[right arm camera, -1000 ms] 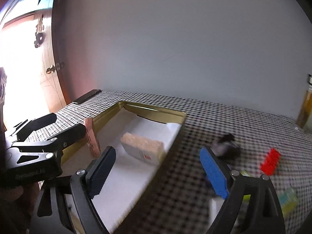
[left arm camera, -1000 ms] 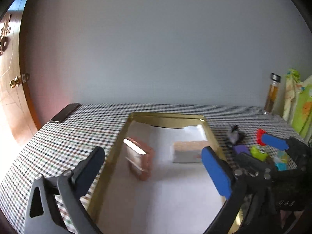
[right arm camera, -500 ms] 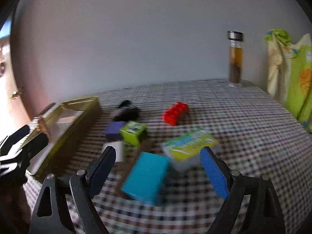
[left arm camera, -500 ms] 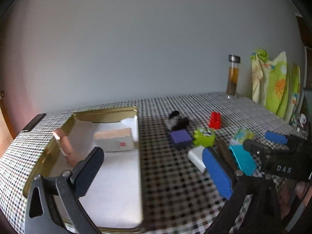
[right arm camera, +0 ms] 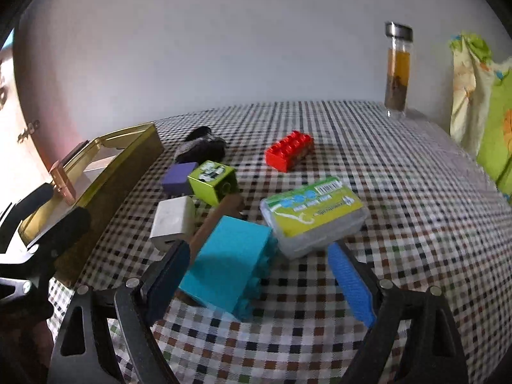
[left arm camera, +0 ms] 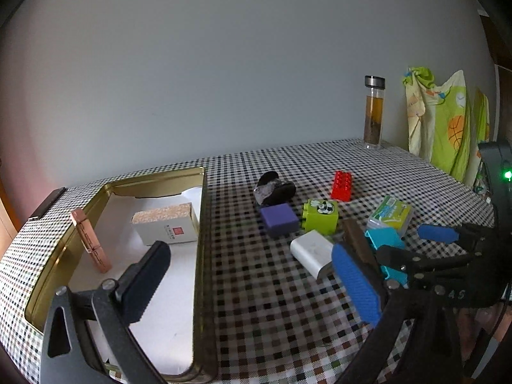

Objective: Organize rigid objects
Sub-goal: 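Withdraw both tools from the tin toward the remaining objects, then grasp the teal toy brick with the right tool and lift it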

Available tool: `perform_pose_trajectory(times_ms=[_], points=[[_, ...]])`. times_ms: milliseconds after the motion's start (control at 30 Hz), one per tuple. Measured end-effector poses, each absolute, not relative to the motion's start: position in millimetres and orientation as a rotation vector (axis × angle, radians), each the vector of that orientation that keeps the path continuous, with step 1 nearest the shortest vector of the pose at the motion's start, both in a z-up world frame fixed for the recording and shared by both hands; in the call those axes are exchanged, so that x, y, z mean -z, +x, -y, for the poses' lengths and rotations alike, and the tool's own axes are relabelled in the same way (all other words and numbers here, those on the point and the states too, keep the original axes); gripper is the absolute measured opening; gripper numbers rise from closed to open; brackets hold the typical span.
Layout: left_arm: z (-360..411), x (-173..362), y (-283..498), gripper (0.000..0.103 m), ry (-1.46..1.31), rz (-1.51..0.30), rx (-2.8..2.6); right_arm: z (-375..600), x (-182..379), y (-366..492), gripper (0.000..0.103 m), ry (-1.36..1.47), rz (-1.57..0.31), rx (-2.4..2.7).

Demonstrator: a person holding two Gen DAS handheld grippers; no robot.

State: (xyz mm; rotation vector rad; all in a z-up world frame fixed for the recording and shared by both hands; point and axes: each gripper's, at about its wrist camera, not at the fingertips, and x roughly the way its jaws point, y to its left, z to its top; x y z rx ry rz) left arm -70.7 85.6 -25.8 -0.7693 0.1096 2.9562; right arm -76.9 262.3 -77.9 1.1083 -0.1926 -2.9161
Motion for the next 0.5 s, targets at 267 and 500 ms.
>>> perform_pose_trajectory(times_ms=[267, 500], points=[[-89, 27, -74, 0.102, -0.786, -0.122, -2.944, -256, 75, -75, 0.090, 1.125, 0.127, 2.949], [-92, 28, -76, 0.102, -0.798, -0.136, -2.938, -255, 77, -72, 0.083, 1.109, 0.141, 2.895]])
